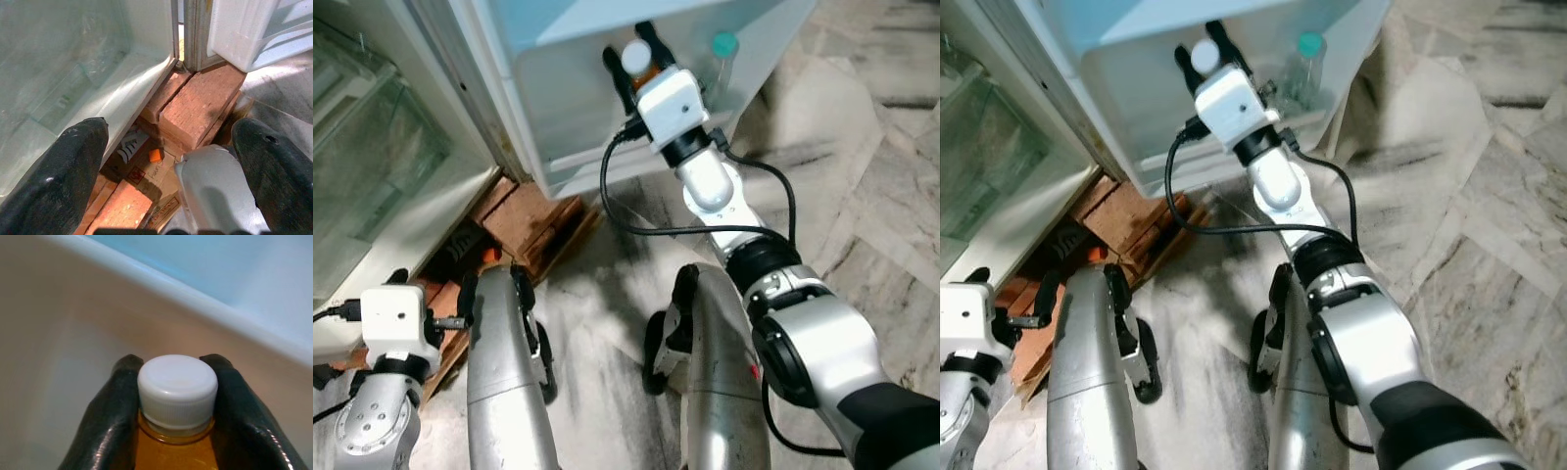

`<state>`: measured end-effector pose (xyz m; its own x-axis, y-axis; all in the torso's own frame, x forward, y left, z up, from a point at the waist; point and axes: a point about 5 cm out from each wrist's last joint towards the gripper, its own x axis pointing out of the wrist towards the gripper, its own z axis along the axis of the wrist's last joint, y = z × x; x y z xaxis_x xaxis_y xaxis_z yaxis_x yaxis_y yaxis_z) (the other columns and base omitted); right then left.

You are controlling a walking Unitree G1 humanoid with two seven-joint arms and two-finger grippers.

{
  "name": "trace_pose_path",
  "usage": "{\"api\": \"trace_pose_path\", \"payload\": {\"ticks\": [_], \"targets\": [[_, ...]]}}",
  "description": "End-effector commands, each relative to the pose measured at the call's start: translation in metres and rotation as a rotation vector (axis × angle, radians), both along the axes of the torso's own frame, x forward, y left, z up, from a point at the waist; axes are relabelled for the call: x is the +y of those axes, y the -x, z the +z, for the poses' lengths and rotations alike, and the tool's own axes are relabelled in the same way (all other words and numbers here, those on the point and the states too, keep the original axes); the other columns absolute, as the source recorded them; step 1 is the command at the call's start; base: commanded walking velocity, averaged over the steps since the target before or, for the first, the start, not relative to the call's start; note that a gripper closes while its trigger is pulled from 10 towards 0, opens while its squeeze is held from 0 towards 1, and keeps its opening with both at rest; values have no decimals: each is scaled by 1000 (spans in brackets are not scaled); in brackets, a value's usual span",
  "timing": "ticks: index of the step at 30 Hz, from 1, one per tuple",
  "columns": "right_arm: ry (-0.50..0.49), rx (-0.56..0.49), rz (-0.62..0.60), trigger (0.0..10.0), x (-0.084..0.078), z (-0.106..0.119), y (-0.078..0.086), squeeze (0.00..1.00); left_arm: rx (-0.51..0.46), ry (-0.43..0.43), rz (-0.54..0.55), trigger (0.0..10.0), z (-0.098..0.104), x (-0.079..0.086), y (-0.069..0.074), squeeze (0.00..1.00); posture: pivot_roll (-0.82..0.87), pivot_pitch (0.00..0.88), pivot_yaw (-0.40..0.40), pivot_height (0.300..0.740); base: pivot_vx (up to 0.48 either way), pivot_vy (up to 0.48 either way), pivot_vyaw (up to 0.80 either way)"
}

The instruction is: Restocking fridge

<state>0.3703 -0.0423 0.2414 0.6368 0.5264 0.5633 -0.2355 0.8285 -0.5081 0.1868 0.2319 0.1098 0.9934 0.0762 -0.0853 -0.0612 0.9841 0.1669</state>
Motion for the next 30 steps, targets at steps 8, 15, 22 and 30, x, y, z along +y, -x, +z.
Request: {"api": "trace_pose_path", "payload": {"ticks": [8,15,22,30], "targets": [[30,112,-57,10000,9,-23,-3,0,51,-21,1,10000,0,3,14,0,352,482,-53,506,0,0,0],[18,131,-154,10000,-5,-23,-11,0,67,-32,-5,10000,4,4,21,0,378,500,-40,506,0,0,0],[-17,166,-251,10000,-14,-17,-20,0,94,-29,-8,10000,5,5,28,0,385,514,-32,506,0,0,0],[-172,419,-464,10000,-55,-42,-32,0,116,-14,-19,10000,5,3,32,0,385,523,-29,506,0,0,0]]}}
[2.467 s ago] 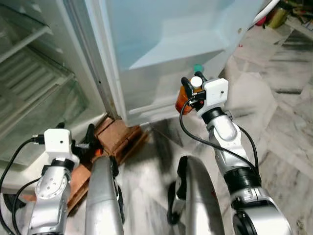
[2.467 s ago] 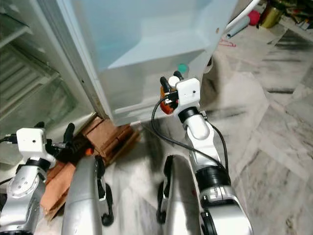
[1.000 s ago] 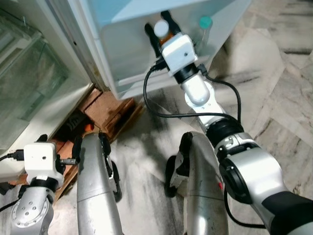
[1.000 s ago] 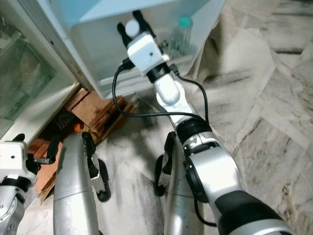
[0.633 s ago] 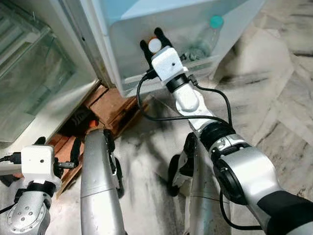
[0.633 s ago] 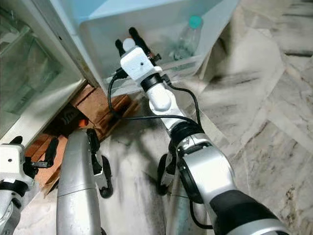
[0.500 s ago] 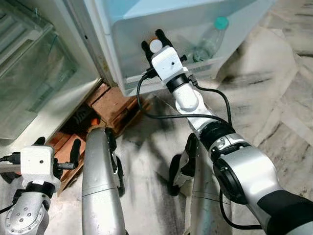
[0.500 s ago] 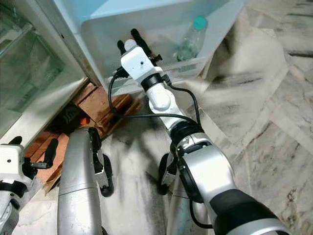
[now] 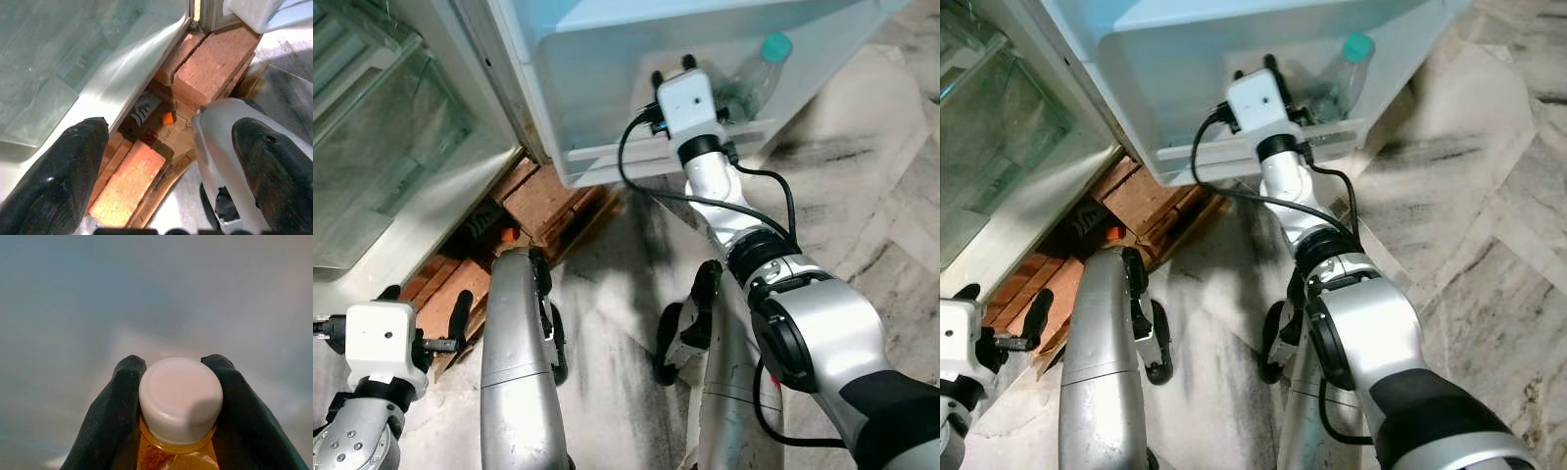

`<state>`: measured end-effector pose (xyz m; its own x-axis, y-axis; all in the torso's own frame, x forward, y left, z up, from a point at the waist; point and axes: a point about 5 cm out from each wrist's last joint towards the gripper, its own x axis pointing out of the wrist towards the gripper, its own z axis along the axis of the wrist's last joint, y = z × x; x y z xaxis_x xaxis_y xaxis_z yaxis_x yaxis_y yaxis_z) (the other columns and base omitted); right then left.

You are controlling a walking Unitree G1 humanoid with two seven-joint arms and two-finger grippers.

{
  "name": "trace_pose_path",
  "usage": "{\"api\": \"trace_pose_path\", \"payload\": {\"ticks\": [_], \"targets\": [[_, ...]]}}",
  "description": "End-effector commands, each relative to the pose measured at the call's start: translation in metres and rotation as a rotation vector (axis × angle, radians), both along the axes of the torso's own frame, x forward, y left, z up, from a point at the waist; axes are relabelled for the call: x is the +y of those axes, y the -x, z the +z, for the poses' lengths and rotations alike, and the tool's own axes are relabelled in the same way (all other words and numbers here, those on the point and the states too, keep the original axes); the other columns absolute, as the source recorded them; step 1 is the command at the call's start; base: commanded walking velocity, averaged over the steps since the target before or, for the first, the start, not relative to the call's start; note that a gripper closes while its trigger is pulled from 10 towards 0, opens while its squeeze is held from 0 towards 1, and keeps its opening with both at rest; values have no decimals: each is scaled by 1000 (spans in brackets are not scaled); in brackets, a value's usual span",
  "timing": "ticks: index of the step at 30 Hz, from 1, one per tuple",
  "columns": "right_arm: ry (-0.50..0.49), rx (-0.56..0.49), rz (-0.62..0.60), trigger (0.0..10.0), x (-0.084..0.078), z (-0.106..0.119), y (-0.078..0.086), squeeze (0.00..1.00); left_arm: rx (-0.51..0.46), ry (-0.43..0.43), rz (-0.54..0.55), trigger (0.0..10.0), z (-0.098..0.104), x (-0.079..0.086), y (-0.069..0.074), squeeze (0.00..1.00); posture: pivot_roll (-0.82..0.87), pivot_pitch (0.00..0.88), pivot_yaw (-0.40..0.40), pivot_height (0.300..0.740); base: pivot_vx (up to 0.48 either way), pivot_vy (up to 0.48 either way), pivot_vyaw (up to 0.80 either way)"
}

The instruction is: Restocking fridge

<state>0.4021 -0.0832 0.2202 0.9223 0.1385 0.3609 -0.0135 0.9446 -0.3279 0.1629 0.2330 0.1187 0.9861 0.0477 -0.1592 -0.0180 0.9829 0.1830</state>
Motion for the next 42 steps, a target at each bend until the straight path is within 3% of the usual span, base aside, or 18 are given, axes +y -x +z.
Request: {"api": "trace_pose_path", "payload": {"ticks": [1,2,6,7,13,16,23,34,38,42], "targets": [[-28,100,-66,10000,-14,-21,0,0,40,-1,12,10000,-4,2,8,0,385,523,-29,506,0,0,0],[-53,137,-114,10000,-24,-26,-1,0,47,1,2,10000,-4,2,6,0,378,520,-27,506,0,0,0],[-85,182,-154,10000,-34,-30,-3,31,54,4,-8,10000,-6,2,3,0,375,514,-26,506,0,0,0],[-93,187,-156,10000,-35,-30,-3,1000,54,4,-9,10000,-6,2,2,0,375,513,-27,506,0,0,0],[-124,189,-143,10000,-37,-24,-5,1000,45,1,-16,10000,-9,2,-8,0,361,486,-33,506,0,0,0],[-195,176,-111,10000,-37,-11,-9,1000,39,4,-8,10000,-13,6,-18,0,341,455,-40,506,0,0,0],[-246,139,-44,10000,-30,12,-13,1000,26,3,-12,10000,-19,6,-31,0,297,396,-47,506,0,0,0],[-153,127,68,10000,-12,23,-13,1000,-35,24,-30,10000,-23,4,-72,0,207,266,-48,506,0,0,0],[-103,134,93,10000,-10,17,-11,1000,-41,27,-42,10000,-26,3,-75,0,178,241,-46,506,0,0,0],[-76,103,140,10000,-19,1,-3,1000,-43,34,-58,10000,-29,1,-75,0,158,210,-39,506,0,0,0]]}}
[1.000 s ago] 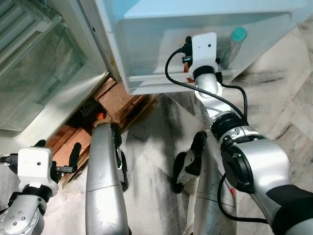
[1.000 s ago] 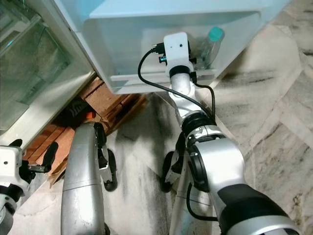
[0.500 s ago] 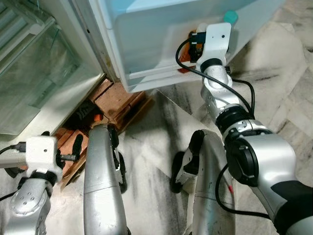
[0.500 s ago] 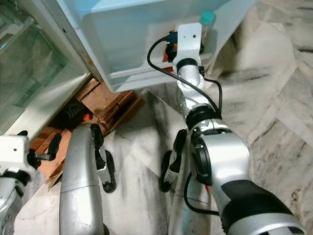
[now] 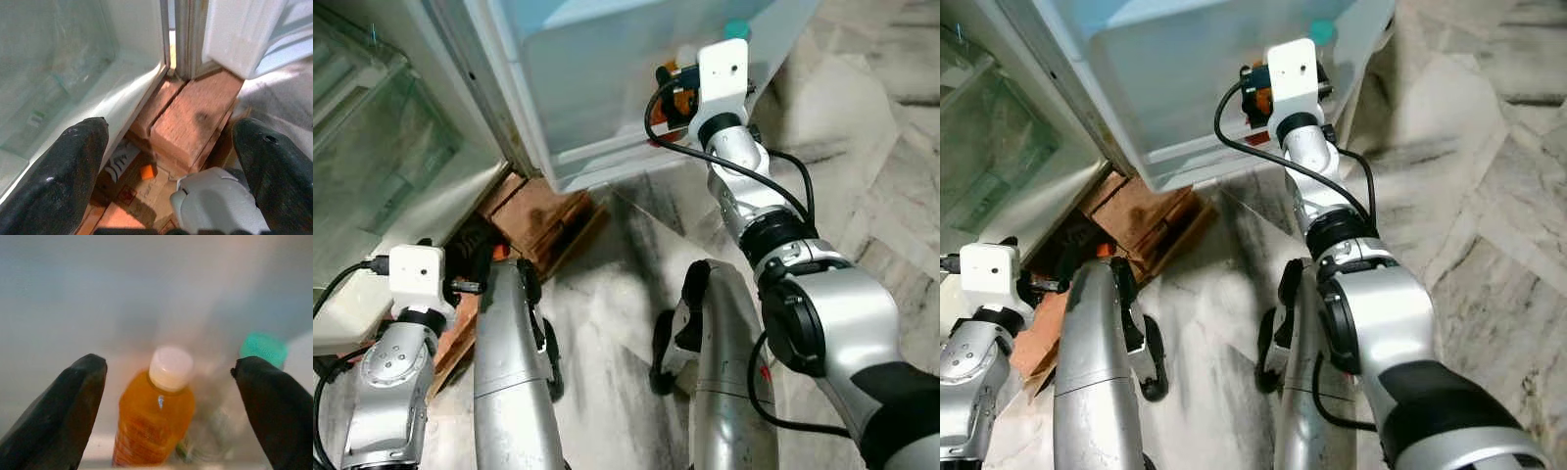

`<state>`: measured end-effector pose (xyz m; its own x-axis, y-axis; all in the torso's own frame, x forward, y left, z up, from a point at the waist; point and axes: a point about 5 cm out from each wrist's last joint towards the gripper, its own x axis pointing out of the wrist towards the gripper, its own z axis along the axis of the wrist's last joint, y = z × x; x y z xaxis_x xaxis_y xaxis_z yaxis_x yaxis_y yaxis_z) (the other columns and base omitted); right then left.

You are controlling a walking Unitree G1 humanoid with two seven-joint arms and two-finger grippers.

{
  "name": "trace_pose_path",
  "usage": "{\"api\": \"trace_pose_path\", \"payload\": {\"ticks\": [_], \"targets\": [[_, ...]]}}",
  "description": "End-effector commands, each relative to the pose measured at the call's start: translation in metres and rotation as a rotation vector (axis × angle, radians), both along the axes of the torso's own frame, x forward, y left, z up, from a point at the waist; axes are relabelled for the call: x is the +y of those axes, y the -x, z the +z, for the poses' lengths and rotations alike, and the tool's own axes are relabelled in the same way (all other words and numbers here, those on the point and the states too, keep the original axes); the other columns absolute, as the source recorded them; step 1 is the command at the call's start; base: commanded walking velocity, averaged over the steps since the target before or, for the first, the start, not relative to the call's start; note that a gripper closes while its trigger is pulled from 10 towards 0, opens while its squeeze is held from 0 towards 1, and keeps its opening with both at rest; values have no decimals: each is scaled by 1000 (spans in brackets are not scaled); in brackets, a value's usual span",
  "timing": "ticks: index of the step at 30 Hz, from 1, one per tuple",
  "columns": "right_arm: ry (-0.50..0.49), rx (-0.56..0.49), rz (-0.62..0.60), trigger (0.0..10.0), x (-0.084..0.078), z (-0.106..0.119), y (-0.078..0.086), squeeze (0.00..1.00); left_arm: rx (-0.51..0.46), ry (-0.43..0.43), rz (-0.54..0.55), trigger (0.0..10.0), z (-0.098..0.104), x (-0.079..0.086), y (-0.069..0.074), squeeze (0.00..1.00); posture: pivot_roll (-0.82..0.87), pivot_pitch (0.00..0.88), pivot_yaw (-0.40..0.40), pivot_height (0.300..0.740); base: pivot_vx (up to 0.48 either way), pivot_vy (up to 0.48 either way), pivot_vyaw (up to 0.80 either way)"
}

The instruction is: Restocking fridge

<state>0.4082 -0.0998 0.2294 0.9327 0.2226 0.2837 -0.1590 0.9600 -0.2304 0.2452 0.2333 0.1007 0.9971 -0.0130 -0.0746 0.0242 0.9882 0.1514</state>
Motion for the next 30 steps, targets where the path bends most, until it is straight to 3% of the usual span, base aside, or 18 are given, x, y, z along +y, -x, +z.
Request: {"api": "trace_pose_path", "payload": {"ticks": [1,4,10,11,13,14,15,16,21,25,27,30], "targets": [[15,-9,29,10000,-3,-10,5,1000,43,2,-2,10000,-12,0,7,0,156,205,-37,506,0,0,0],[8,-27,47,10000,-6,-15,9,1000,42,8,-2,10000,-13,-2,5,0,144,182,-32,506,0,0,0],[14,-68,187,10000,-3,-40,36,1000,40,40,-11,10000,-22,-11,3,0,124,146,-37,506,0,0,0],[7,-31,222,10000,-7,-56,48,1000,45,46,-15,10000,-26,-16,1,0,121,112,-46,506,0,0,0],[-3,18,222,10000,-10,-70,55,1000,44,48,-27,10000,-28,-21,0,0,119,105,-46,506,0,0,0],[-9,88,201,10000,-15,-90,65,86,39,50,-30,10000,-29,-24,-1,0,114,78,-51,506,0,0,0],[-9,88,201,10000,-15,-90,65,86,39,50,-30,10000,-29,-24,-1,0,114,78,-51,506,0,0,0],[-24,107,178,10000,-18,-98,71,0,36,54,-31,10000,-29,-25,-2,0,112,62,-53,506,0,0,0],[-102,137,46,10000,-37,-126,117,0,3,82,-27,10000,-29,-28,-12,0,96,0,-32,506,0,0,0],[-114,144,7,10000,-42,-129,122,0,-1,86,-16,10000,-30,-26,-16,0,79,0,-23,511,0,0,0],[-144,174,-58,10000,-51,-135,123,0,-6,78,-43,10000,-29,-31,-23,0,80,0,-17,526,0,0,0],[-138,193,-58,10000,-55,-135,123,0,-10,46,-76,10000,-28,-37,-31,0,83,0,-14,546,0,0,0]]}}
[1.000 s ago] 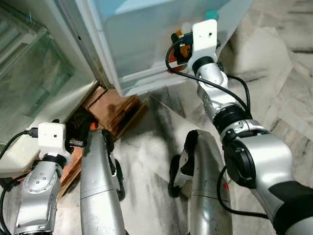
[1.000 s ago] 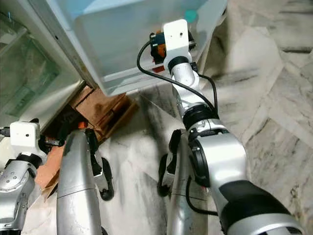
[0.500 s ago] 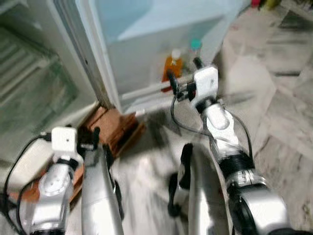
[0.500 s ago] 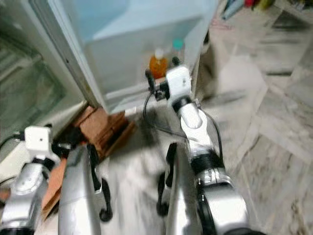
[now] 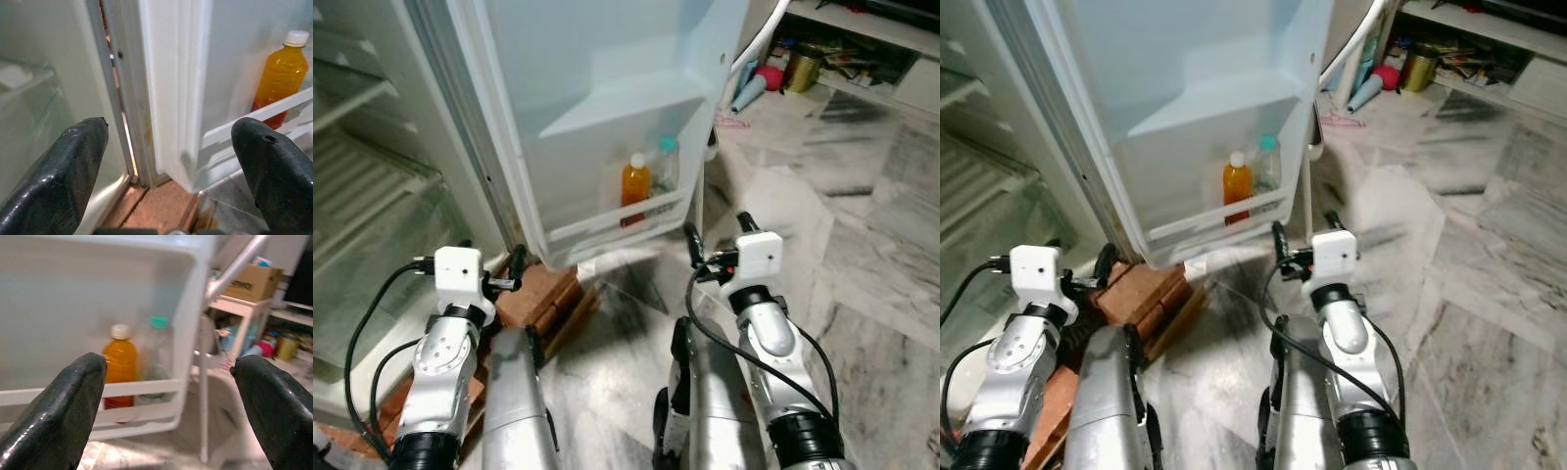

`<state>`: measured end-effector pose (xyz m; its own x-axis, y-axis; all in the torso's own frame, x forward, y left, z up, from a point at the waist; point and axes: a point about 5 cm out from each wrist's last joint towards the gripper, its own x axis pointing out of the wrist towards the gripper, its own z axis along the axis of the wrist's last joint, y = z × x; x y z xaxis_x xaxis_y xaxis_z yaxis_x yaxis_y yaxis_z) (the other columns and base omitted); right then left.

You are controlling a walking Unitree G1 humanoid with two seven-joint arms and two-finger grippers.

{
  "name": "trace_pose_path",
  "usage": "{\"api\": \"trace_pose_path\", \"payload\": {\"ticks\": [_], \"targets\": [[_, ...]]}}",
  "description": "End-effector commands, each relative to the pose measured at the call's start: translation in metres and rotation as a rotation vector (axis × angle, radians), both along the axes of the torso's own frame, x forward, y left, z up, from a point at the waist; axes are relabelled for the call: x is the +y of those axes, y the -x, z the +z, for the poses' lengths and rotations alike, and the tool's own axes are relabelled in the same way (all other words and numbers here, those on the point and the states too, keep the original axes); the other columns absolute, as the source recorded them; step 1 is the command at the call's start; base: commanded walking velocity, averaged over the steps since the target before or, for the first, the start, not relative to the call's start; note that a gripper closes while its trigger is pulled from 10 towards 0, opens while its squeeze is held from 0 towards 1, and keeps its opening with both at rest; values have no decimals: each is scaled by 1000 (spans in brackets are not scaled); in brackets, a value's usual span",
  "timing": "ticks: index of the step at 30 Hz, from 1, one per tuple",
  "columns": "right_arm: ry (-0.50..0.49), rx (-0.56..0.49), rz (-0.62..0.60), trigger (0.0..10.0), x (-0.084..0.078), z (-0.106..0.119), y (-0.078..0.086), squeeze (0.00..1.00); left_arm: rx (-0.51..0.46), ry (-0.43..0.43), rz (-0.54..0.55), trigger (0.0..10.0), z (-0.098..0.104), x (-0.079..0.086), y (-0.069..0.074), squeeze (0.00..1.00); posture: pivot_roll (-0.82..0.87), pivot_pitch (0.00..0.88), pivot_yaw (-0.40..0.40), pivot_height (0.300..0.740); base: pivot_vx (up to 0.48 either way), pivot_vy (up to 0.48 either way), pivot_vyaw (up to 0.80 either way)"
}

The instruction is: Restocking fridge

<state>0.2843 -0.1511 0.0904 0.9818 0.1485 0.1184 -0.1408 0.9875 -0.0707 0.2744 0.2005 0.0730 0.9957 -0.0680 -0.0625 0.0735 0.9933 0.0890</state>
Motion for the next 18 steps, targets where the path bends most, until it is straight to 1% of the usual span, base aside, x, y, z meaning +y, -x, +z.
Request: {"api": "trace_pose_path", "payload": {"ticks": [1,5,9,14,18], "targets": [[0,-2,-9,10000,-5,5,-1,0,-5,-23,-27,10000,0,-5,-4,0,86,0,-16,551,0,0,0],[8,-6,-14,10000,-9,10,-7,0,-22,-22,-12,10000,2,-5,-8,0,89,0,-20,576,0,0,0],[23,-24,-5,10000,-10,17,-12,0,-31,-22,5,10000,0,-4,-5,0,86,0,-24,601,0,0,0],[21,-14,1,10000,-12,17,-10,0,-25,-17,7,10000,-6,-9,0,0,83,0,-32,631,0,0,0],[6,-6,13,10000,-7,15,-6,0,-9,-19,7,10000,-11,-8,2,0,77,0,-35,661,0,0,0]]}}
